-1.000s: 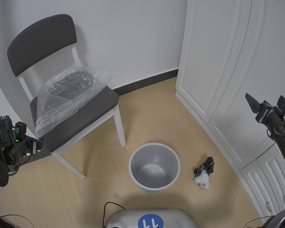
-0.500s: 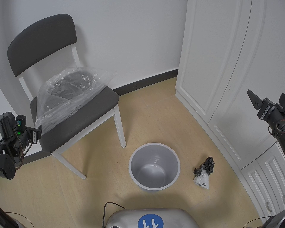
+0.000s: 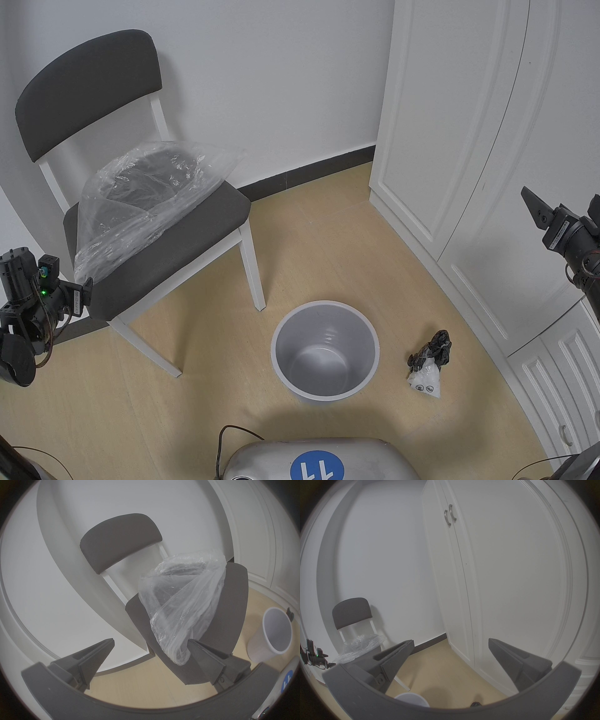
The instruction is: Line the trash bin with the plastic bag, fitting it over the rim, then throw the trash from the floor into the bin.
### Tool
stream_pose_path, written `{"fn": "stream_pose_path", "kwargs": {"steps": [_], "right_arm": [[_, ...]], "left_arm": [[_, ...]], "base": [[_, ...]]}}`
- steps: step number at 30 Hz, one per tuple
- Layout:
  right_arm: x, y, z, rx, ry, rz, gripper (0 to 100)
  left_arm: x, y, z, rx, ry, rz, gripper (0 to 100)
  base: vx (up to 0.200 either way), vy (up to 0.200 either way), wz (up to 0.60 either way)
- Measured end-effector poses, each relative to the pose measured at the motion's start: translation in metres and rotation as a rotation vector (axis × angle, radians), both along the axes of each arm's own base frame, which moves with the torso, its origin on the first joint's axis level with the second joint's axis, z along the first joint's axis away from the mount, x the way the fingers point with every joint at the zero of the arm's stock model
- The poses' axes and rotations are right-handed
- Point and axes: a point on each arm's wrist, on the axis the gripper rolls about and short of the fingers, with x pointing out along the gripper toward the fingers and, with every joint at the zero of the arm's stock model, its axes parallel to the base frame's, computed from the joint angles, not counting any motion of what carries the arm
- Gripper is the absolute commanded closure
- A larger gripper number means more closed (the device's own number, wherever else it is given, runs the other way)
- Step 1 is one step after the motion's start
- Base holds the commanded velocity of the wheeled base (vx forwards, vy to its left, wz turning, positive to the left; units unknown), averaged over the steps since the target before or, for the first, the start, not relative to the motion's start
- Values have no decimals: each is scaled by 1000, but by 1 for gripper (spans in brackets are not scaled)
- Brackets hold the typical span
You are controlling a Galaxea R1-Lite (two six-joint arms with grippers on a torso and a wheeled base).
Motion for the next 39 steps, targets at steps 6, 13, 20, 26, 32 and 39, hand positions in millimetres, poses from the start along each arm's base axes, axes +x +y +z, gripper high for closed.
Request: {"fn": "stream_pose_path", "kwargs": {"steps": [6,13,20,26,32,39], "right_arm": [[0,0,0,0,0,0,0],[0,0,1,0,-3,-2,0],[-1,0,1,1,-5,-1,0],[-1,0,1,4,-4,1,0],[-1,0,1,5,-4,3,0],[1,4,-1,14,5,21,0]], "left_arm": [[11,3,-1,0,-5,5,0],[29,6,2,4,-28,5,0],[38,4,2,7,-56,-8,0],[41,3,3,12,-79,-14,0],[44,3,0,14,-96,-20,100],[45,-1,-4,-37,-109,-41,100]], "base": [[0,0,0],[0,0,0],[0,0,0],[0,0,0],[0,0,0],[0,0,0]]}}
